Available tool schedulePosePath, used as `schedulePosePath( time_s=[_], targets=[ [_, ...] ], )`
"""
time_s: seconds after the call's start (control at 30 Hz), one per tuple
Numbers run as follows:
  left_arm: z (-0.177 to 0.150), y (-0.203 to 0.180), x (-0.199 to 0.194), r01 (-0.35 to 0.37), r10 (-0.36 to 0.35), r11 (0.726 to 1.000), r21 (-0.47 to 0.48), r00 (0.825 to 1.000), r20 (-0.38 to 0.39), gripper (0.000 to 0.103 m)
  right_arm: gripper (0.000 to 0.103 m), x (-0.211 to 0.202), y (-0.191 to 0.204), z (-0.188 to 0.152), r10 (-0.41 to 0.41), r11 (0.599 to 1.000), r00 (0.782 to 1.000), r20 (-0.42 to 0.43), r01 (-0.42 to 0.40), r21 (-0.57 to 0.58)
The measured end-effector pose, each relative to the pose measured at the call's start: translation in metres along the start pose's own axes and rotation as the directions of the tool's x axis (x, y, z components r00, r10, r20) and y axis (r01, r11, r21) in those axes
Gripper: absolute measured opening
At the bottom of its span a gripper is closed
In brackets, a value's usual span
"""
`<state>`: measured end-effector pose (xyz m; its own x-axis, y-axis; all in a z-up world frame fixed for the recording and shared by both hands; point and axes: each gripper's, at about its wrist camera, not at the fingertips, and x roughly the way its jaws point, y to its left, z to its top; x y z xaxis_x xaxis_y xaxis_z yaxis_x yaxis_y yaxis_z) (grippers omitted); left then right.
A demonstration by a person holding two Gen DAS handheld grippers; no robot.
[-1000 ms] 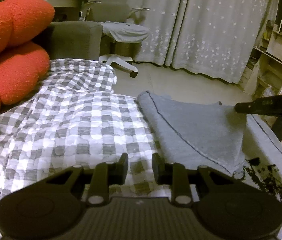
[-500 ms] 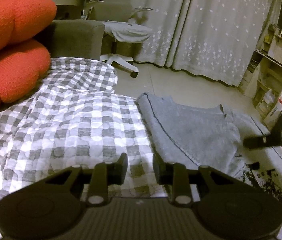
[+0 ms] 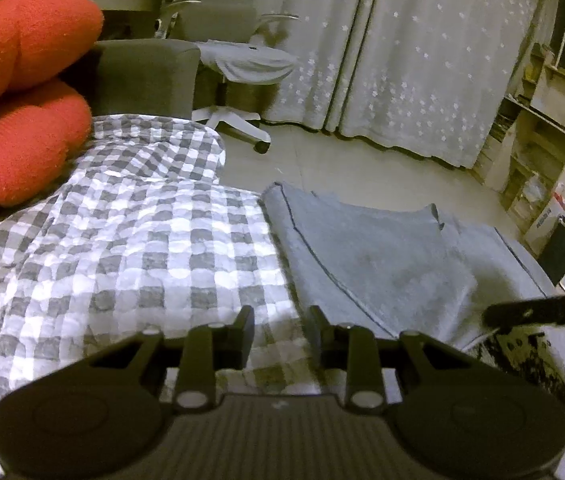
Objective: Fold clothes
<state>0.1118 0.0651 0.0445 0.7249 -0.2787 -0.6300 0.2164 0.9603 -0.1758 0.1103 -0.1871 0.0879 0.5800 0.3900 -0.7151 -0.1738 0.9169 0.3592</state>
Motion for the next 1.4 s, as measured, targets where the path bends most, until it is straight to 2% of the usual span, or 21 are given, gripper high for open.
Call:
schedulePosePath(
  time_s=[0.2, 0.33, 0.5, 0.63, 0.83, 0.9, 0.93, 0.97, 1.1, 1.17, 1.23, 1.4],
  targets=[
    [-0.002, -0.007, 0.002, 0.008, -0.008, 1.0, 0.024, 1.0, -0.011, 0.031, 0.0, -0.017, 0.003, -0.007, -0.031, 0.999, 0.999, 0.03, 0.031, 0.022],
    [-0.005, -0.01, 0.001, 0.004, -0.003, 0.999, 0.043, 1.0, -0.019, 0.032, 0.0, -0.003, 0.006, -0.01, -0.133, 0.991, 0.99, 0.051, 0.134, -0.022],
    [-0.007, -0.01, -0.001, 0.008, -0.007, 0.998, 0.057, 1.0, -0.02, 0.033, 0.001, 0.001, 0.008, -0.011, -0.146, 0.989, 0.988, 0.043, 0.147, -0.007],
    [-0.009, -0.009, 0.004, -0.001, 0.003, 0.999, 0.055, 0.999, -0.036, 0.033, 0.001, 0.006, 0.004, -0.019, -0.167, 0.986, 0.986, -0.007, 0.167, -0.016],
    [-0.008, -0.005, 0.005, 0.005, -0.003, 0.999, 0.037, 0.999, -0.042, 0.033, 0.003, -0.001, 0.007, -0.026, -0.199, 0.979, 0.98, 0.01, 0.199, -0.035],
    [-0.008, -0.005, 0.005, 0.004, -0.002, 0.999, 0.036, 0.999, -0.041, 0.033, 0.007, -0.004, 0.007, -0.029, -0.23, 0.973, 0.973, 0.027, 0.231, -0.029],
    [-0.008, -0.005, 0.004, 0.002, 0.0, 0.999, 0.038, 0.999, -0.04, 0.033, 0.015, -0.006, 0.008, -0.031, -0.233, 0.972, 0.972, 0.028, 0.233, -0.025],
    [-0.008, -0.005, 0.004, 0.0, 0.001, 0.999, 0.039, 0.999, -0.04, 0.033, 0.015, -0.008, 0.01, -0.033, -0.234, 0.972, 0.972, 0.028, 0.234, -0.02],
    [-0.008, -0.004, 0.003, 0.01, -0.008, 0.999, 0.035, 0.999, -0.039, 0.033, 0.017, -0.025, 0.033, -0.056, -0.146, 0.989, 0.989, 0.007, 0.146, -0.037],
    [-0.008, -0.005, 0.001, 0.016, -0.014, 0.999, 0.036, 0.999, -0.037, 0.033, 0.022, -0.038, 0.049, -0.073, -0.117, 0.992, 0.993, 0.012, 0.117, -0.037],
    [-0.008, -0.007, 0.0, 0.02, -0.019, 0.999, 0.037, 0.999, -0.035, 0.033, 0.037, -0.056, 0.065, -0.097, -0.074, 0.997, 0.997, 0.031, 0.075, -0.033],
    [-0.009, -0.011, -0.002, 0.031, -0.029, 0.999, 0.044, 0.999, -0.037, 0.034, 0.041, -0.097, 0.083, -0.167, 0.062, 0.998, 0.996, 0.06, -0.063, 0.016]
  ],
)
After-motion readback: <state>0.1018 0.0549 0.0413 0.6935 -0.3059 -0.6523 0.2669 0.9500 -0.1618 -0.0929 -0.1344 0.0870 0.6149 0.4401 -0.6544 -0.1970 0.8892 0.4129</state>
